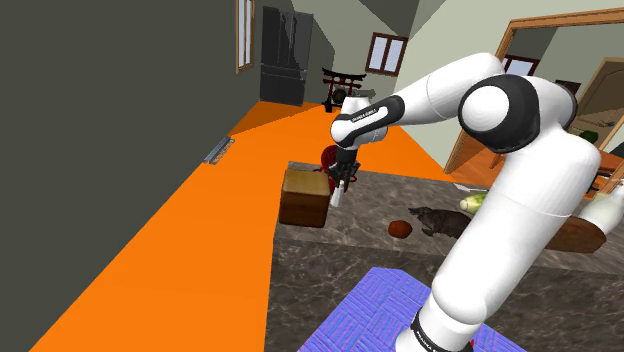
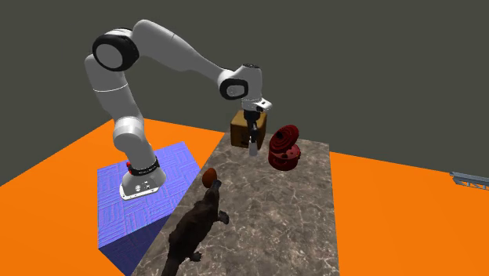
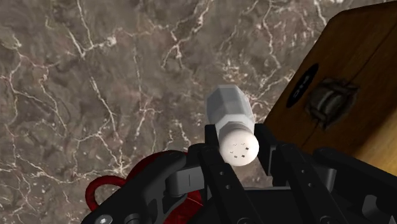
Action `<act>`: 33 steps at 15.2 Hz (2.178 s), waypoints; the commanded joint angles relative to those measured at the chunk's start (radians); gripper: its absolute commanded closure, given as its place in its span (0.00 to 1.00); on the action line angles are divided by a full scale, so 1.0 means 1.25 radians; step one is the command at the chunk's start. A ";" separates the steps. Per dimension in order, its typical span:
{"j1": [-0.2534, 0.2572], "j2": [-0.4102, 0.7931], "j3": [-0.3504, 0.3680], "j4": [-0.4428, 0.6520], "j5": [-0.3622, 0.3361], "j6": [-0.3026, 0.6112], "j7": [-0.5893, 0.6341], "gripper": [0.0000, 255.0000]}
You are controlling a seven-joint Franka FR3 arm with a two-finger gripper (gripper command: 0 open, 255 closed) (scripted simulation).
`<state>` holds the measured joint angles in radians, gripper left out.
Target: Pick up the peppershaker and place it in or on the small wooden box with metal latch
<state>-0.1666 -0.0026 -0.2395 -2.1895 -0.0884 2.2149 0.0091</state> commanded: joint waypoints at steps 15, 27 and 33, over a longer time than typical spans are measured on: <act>0.004 -0.062 0.005 0.108 -0.008 -0.169 -0.001 1.00; 0.006 -0.080 0.009 0.217 -0.007 -0.297 -0.007 1.00; 0.007 -0.080 0.010 0.282 -0.006 -0.361 -0.011 1.00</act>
<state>-0.1589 -0.1006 -0.2282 -1.8486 -0.0955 1.7773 -0.0049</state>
